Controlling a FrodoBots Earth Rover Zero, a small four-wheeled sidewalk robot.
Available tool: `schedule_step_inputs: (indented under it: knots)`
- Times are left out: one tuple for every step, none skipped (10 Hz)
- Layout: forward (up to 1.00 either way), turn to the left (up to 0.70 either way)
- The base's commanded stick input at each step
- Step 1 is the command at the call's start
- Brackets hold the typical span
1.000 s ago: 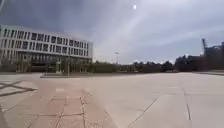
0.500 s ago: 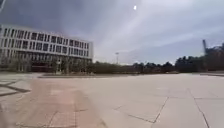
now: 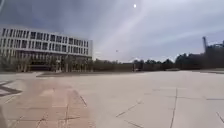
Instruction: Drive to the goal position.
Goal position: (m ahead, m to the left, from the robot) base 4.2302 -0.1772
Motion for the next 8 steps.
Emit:
schedule_step_inputs:
  knots:
    - [0.7, 0.0]
    - [0.7, 0.0]
    - [0.7, 0.0]
    - [0.7, 0.0]
    - [0.7, 0.0]
    - [0.7, 0.0]
    - [0.7, 0.0]
    - [0.7, 0.0]
